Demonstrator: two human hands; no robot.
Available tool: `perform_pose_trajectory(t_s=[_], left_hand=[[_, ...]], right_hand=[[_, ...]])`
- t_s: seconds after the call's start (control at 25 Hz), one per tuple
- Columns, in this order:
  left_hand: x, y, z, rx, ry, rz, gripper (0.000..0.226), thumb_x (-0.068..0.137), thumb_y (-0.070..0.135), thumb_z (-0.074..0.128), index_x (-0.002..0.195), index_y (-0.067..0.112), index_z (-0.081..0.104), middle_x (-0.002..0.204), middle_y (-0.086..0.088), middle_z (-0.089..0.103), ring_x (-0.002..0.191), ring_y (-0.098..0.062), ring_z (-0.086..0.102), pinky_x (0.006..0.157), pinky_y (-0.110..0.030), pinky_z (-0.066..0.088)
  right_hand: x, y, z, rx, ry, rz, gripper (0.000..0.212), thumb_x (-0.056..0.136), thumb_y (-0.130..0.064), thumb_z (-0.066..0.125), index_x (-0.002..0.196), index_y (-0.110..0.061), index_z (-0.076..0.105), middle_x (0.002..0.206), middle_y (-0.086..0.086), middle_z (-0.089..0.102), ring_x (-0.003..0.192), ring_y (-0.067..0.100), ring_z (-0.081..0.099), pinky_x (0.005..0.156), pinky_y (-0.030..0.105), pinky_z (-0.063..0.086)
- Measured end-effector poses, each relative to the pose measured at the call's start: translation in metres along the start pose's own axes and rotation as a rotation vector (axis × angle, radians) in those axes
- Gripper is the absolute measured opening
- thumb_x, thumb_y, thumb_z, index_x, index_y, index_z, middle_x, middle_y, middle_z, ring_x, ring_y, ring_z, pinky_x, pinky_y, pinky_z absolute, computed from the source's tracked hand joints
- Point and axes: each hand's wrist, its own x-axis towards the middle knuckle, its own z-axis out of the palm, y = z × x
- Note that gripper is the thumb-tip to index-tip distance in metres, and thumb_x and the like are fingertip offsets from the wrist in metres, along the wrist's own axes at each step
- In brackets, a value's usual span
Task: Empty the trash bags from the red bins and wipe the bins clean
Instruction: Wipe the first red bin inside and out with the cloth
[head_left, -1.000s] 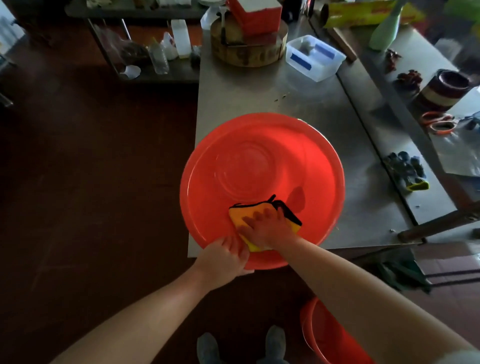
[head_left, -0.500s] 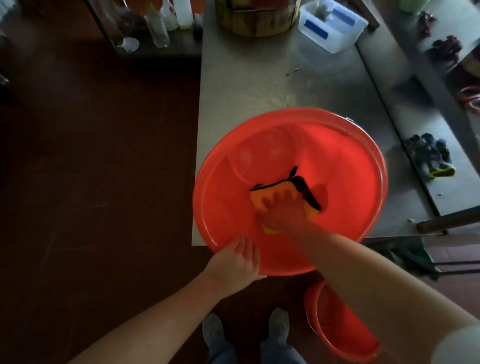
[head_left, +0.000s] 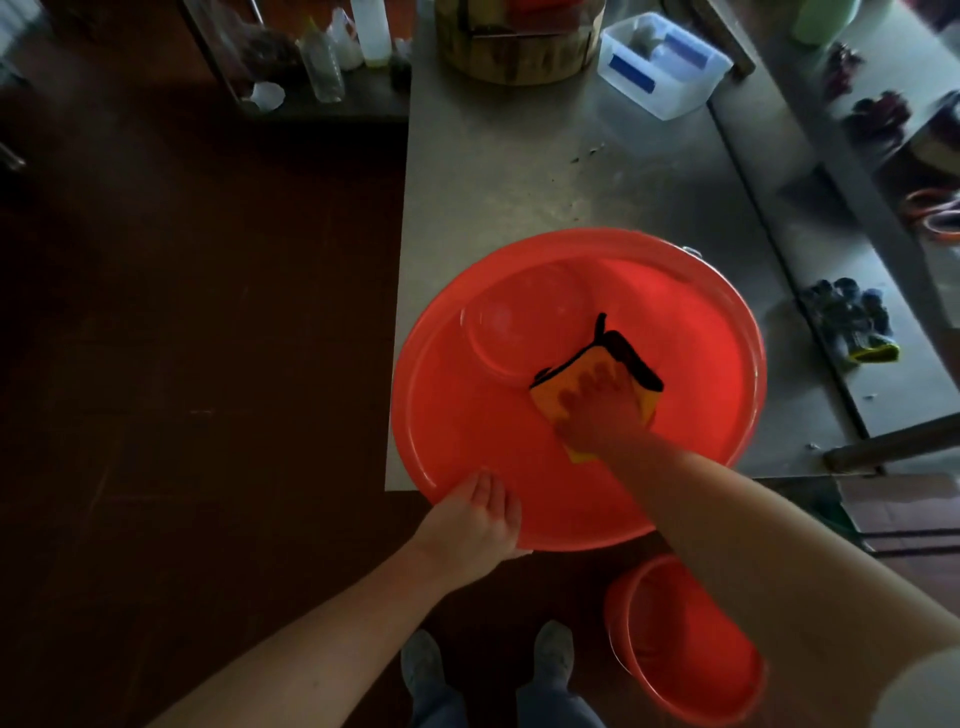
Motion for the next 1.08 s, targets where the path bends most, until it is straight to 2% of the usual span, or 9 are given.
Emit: perform_pose_trajectory(t_s=[0.12, 0.28, 0.36, 0.44, 0.56, 0.68, 0.88, 0.96, 1.08], left_hand=[[0.005, 0.001, -0.005, -0.016, 0.004, 0.013, 0.073, 0.09, 0.073, 0.046, 0.105, 0.007, 0.075, 0.103, -0.017, 0.075, 0.094, -0.027, 0.074, 0.086, -0.037, 0.059], [0.009, 0.001, -0.013, -0.039, -0.007, 0.007, 0.072, 0.089, 0.073, 0.048, 0.102, 0.008, 0.076, 0.099, -0.016, 0.076, 0.089, -0.025, 0.074, 0.082, -0.032, 0.058], [0.011, 0.0, -0.015, -0.041, -0.013, -0.003, 0.071, 0.086, 0.075, 0.052, 0.1, 0.009, 0.077, 0.097, -0.015, 0.076, 0.086, -0.024, 0.074, 0.08, -0.031, 0.058], [0.011, 0.001, -0.015, -0.049, -0.033, 0.008, 0.07, 0.087, 0.075, 0.05, 0.098, 0.01, 0.077, 0.096, -0.015, 0.076, 0.087, -0.025, 0.074, 0.081, -0.033, 0.059], [0.013, 0.003, -0.015, -0.037, -0.056, 0.033, 0.072, 0.091, 0.073, 0.041, 0.1, 0.009, 0.074, 0.102, -0.018, 0.075, 0.091, -0.029, 0.074, 0.086, -0.037, 0.058], [0.016, 0.005, -0.015, -0.034, -0.042, 0.072, 0.076, 0.096, 0.069, 0.03, 0.101, 0.006, 0.072, 0.103, -0.019, 0.074, 0.092, -0.031, 0.073, 0.088, -0.039, 0.058], [0.018, 0.001, -0.02, -0.01, -0.063, 0.111, 0.072, 0.095, 0.07, 0.035, 0.098, 0.009, 0.072, 0.092, -0.012, 0.075, 0.083, -0.026, 0.071, 0.083, -0.034, 0.056], [0.017, 0.0, -0.023, -0.004, -0.072, 0.117, 0.072, 0.096, 0.069, 0.031, 0.1, 0.009, 0.071, 0.096, -0.012, 0.075, 0.087, -0.026, 0.071, 0.084, -0.035, 0.055], [0.018, 0.0, -0.028, 0.006, -0.092, 0.124, 0.068, 0.093, 0.071, 0.039, 0.095, 0.012, 0.073, 0.094, -0.011, 0.075, 0.086, -0.025, 0.072, 0.084, -0.034, 0.056]], right_hand=[[-0.019, -0.023, 0.003, 0.087, -0.01, 0.015, 0.06, 0.096, -0.063, 0.036, 0.148, -0.035, 0.043, 0.158, 0.006, 0.034, 0.149, 0.035, 0.021, 0.12, 0.056, 0.004], [-0.034, -0.066, -0.008, 0.367, -0.166, -0.021, 0.064, 0.098, -0.065, 0.02, 0.156, -0.04, 0.021, 0.165, -0.001, 0.02, 0.151, 0.031, 0.016, 0.117, 0.057, 0.009], [-0.039, -0.061, -0.009, 0.34, -0.13, -0.061, 0.062, 0.099, -0.064, 0.022, 0.156, -0.04, 0.023, 0.164, -0.002, 0.023, 0.15, 0.03, 0.018, 0.118, 0.054, 0.012], [-0.041, -0.037, -0.008, 0.208, -0.042, -0.063, 0.059, 0.098, -0.064, 0.027, 0.152, -0.04, 0.035, 0.159, -0.001, 0.033, 0.147, 0.028, 0.024, 0.118, 0.051, 0.012], [-0.039, 0.005, -0.008, 0.001, 0.02, 0.01, 0.056, 0.097, -0.061, 0.035, 0.146, -0.037, 0.046, 0.159, 0.005, 0.035, 0.15, 0.031, 0.02, 0.121, 0.05, 0.002], [-0.049, 0.0, -0.004, 0.033, -0.012, 0.047, 0.06, 0.096, -0.062, 0.035, 0.149, -0.035, 0.042, 0.162, 0.006, 0.03, 0.153, 0.033, 0.014, 0.121, 0.054, -0.004], [-0.082, -0.056, 0.005, 0.319, -0.084, 0.016, 0.064, 0.098, -0.065, 0.019, 0.157, -0.04, 0.02, 0.166, -0.001, 0.019, 0.152, 0.029, 0.014, 0.118, 0.053, 0.006], [-0.093, -0.047, 0.007, 0.291, -0.04, -0.003, 0.063, 0.098, -0.067, 0.018, 0.156, -0.043, 0.021, 0.166, -0.004, 0.02, 0.152, 0.026, 0.015, 0.119, 0.05, 0.007], [-0.1, -0.016, 0.006, 0.187, -0.069, 0.006, 0.063, 0.097, -0.067, 0.016, 0.156, -0.044, 0.022, 0.167, -0.003, 0.018, 0.154, 0.027, 0.01, 0.121, 0.05, 0.001]])
